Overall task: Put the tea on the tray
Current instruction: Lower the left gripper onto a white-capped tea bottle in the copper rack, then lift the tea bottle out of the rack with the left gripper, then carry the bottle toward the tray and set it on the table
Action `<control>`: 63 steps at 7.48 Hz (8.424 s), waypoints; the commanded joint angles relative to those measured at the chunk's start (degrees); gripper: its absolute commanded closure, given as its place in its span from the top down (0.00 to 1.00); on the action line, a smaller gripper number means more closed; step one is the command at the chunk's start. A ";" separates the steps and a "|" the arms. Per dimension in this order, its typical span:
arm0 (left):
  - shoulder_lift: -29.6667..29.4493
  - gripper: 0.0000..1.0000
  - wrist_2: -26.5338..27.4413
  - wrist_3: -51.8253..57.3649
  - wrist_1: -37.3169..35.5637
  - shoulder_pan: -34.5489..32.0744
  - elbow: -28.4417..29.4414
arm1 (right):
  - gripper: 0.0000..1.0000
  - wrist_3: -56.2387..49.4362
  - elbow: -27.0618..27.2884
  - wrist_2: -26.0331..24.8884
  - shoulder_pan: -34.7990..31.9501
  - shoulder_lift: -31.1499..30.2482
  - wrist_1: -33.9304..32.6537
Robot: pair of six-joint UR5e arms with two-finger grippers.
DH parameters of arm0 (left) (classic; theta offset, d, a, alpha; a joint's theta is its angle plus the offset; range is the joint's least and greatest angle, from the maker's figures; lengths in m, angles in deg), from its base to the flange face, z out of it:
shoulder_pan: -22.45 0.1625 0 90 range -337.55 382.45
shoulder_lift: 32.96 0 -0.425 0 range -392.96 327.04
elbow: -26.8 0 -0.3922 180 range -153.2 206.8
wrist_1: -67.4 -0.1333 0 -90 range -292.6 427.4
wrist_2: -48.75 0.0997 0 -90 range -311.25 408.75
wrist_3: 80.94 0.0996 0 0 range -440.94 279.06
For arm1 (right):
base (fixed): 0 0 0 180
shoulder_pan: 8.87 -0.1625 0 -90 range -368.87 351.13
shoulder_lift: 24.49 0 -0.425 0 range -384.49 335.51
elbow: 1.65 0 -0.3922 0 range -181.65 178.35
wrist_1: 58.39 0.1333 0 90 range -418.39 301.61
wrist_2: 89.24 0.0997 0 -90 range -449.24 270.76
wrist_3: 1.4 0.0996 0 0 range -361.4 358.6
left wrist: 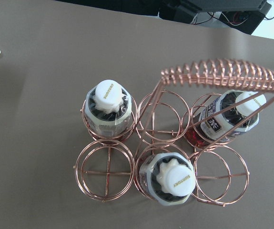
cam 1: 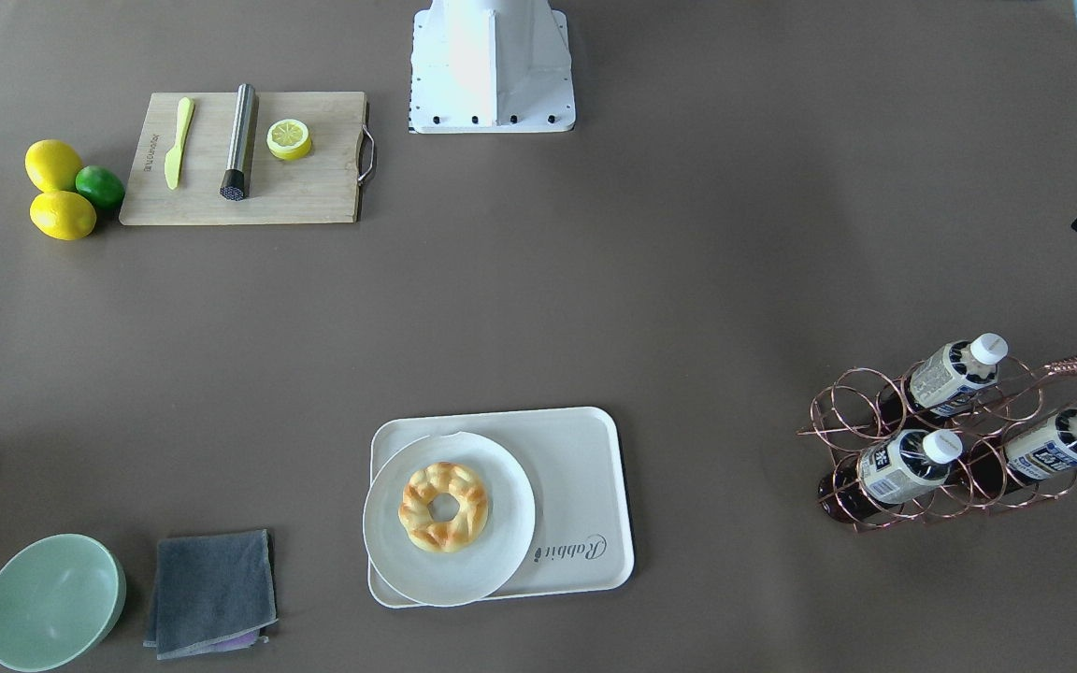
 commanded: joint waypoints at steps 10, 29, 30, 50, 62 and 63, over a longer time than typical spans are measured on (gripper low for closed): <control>-2.33 0.53 13.27 -1.25 10.85 10.31 7.67 | 1.00 0.01 -0.14 0.77 0.07 -0.45 0.07; -25.03 0.00 7.25 -2.59 -25.57 6.56 -9.20 | 1.00 -0.08 0.30 1.12 0.07 -2.74 3.85; -30.58 0.00 11.30 -5.44 -30.67 12.27 -9.03 | 1.00 0.01 0.21 0.94 0.07 -2.30 3.85; -42.85 0.00 37.97 -25.15 -31.51 49.86 2.49 | 1.00 0.01 0.92 0.68 0.07 -2.21 3.85; -42.23 0.73 38.06 -25.33 -31.07 50.92 1.44 | 1.00 10.09 5.99 1.29 0.68 1.48 3.85; -42.15 0.75 37.97 -25.16 -30.99 50.48 0.39 | 1.00 14.55 7.84 1.38 2.25 2.70 3.94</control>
